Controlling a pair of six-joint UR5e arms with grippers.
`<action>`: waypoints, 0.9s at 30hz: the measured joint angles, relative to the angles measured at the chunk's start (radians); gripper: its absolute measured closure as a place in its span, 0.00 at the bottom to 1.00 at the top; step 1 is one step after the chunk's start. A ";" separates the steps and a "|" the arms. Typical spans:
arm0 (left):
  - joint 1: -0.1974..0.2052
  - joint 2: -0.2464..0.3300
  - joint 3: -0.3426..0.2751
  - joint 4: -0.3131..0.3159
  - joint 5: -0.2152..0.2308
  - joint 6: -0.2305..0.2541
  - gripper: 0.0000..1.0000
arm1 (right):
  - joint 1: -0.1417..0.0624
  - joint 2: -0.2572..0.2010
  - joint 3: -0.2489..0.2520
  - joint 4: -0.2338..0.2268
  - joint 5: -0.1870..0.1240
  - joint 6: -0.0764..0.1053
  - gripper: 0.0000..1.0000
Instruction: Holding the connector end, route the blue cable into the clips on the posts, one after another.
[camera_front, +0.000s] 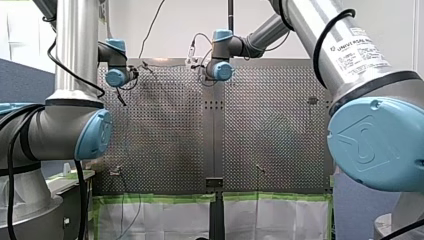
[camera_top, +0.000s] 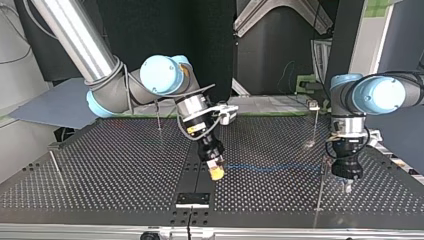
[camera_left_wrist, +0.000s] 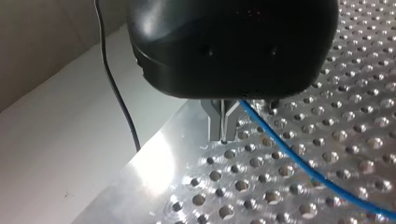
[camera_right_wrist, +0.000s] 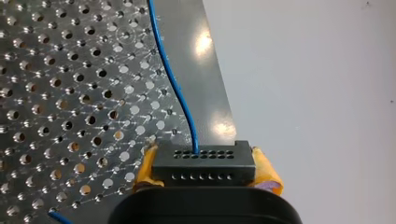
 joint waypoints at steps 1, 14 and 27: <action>0.000 0.000 0.000 0.000 0.003 -0.002 0.89 | 0.000 0.000 0.000 0.003 0.000 -0.001 1.00; 0.005 0.012 0.000 -0.052 -0.044 0.012 0.00 | -0.011 0.001 0.000 0.013 0.001 -0.005 1.00; -0.020 0.033 0.000 -0.191 -0.064 0.064 0.00 | -0.015 0.002 0.000 0.015 -0.001 -0.005 1.00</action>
